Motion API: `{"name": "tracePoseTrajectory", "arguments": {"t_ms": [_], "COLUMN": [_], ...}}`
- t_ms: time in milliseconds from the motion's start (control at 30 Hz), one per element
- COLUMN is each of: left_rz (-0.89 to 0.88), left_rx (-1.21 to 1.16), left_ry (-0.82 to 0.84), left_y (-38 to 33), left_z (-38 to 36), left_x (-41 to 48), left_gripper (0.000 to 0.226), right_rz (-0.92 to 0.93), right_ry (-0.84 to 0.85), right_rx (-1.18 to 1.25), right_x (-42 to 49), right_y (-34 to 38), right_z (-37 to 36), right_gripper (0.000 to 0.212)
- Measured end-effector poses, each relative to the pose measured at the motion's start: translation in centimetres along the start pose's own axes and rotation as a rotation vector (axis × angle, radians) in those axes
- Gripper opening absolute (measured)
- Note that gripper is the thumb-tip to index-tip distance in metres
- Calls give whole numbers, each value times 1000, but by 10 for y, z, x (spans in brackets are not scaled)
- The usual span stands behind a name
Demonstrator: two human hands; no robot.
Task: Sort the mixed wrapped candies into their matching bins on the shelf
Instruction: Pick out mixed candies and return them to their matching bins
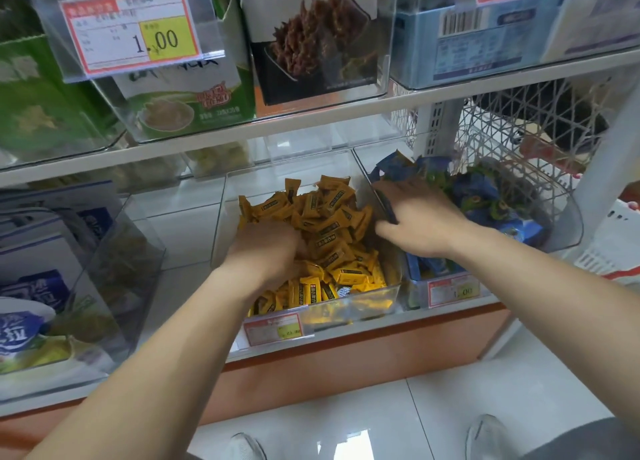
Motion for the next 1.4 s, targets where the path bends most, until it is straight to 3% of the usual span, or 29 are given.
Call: {"name": "tracePoseTrajectory", "arguments": {"t_ms": [67, 133, 233, 400, 467, 600, 733, 800, 900, 1033, 1133, 1233, 1400], "left_rz": [-14, -64, -175, -129, -87, -59, -116, -167, -204, -212, -187, -170, -166], "left_rx": [102, -44, -432, -373, -419, -562, -560, -437, -265, -295, -356, -326, -345], "left_ry": [-67, -163, 65, 247, 346, 490, 513, 487, 374, 363, 440, 395, 398], "left_y": [-10, -25, -49, -43, -38, -37, -44, -53, -61, -58, -52, -50, -54], "left_z": [4, 6, 1, -11, -11, -11, -15, -19, -21, -25, -24, -24, -26], "left_x": [0, 0, -2, 3, 3, -7, -12, -10, -5, -2, -4, -6, -13], "left_gripper": [23, 18, 8, 25, 39, 42, 80, 88, 86, 54, 66, 56, 77], "right_rz": [1, 8, 10, 10, 14, 3, -13, -18, -23, -15, -13, -5, 0], "right_ry": [-8, -14, -25, -35, -36, -44, -42, -46, -42, -35, -24, -16, -22], "right_rx": [-20, -36, -40, -32, -31, -31, -33, -39, -29, -26, -15, -17, -22], "right_x": [0, 1, 0, 1, 1, 1, 1, 1, 0, 0, 0, 0, 0], "right_y": [1, 2, 1, 0, 0, 0, 1, 2, 2, 3, 3, 3, 1], "right_z": [-3, -5, -5, -6, -6, -8, -9, -10, -10, -8, -6, -4, -7], "right_gripper": [58, 57, 58, 60, 61, 62, 64, 64, 65, 67, 70, 69, 63]}}
Point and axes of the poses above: each hand's wrist, its own x-axis towards the middle knuckle, its own z-axis out of the back of the hand, y = z × x, the point moved 1 cm from there along x, towards the middle knuckle, and after that the axes turned 2 degrees about z, right-handed, at the moved point
